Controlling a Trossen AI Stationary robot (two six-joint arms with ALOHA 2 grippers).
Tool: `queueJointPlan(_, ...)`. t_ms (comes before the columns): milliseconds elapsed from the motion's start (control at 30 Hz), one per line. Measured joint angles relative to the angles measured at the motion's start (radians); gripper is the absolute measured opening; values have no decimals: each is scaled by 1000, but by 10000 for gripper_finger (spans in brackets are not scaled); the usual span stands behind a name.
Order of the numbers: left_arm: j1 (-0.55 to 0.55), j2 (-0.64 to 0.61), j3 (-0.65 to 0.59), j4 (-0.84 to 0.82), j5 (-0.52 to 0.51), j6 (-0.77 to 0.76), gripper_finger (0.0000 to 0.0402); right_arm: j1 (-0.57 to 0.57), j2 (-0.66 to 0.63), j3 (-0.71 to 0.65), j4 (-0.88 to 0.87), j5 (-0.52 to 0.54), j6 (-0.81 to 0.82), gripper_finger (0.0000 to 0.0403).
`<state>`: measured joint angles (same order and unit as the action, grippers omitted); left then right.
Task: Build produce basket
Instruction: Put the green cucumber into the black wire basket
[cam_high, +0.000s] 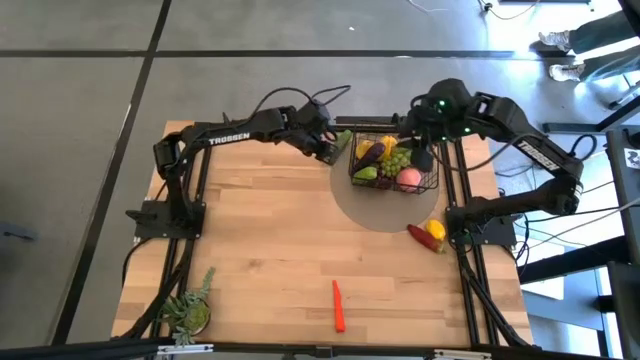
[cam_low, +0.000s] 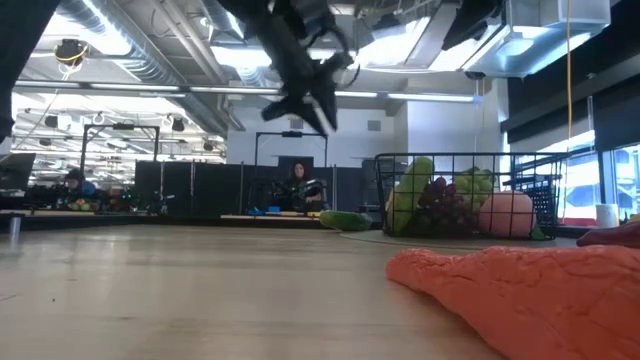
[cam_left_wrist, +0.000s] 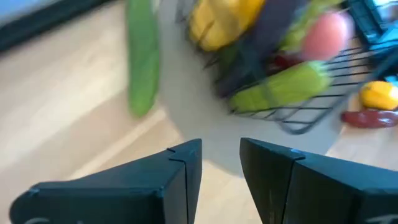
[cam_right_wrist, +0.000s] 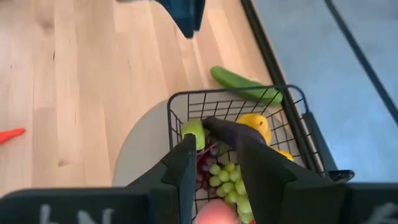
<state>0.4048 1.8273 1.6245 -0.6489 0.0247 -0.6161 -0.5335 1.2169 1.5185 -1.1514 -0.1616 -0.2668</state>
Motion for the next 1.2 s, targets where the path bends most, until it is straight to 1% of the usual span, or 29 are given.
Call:
queueJointPlan(67, 27, 14, 0, -37, 24, -16, 98, 0, -12, 0, 6, 0, 0, 113)
queueJointPlan(167, 61, 34, 0, -31, 42, -21, 98, 0, -23, 0, 15, 0, 6, 113)
queueJointPlan(300, 102, 65, 0, -30, 70, 18, 98, 0, -23, 0, 16, -2, 56, 113)
queueJointPlan(400, 132, 91, 0, -29, 92, 24, 98, 0, -22, 0, 17, -52, 43, 113)
queueJointPlan(467, 153, 110, 0, -21, 121, 51, 98, 0, -22, 0, 23, -67, 23, 113)
queueJointPlan(667, 187, 154, -1, 22, 231, 150, 98, 0, -22, 0, 71, 12, 75, 113)
queueJointPlan(767, 187, 163, -1, 38, 239, 160, 98, 0, -22, 0, 71, 33, 74, 113)
queueJointPlan(1200, 167, 162, -1, 39, 223, 181, 98, 0, -22, 0, 71, 37, 79, 113)
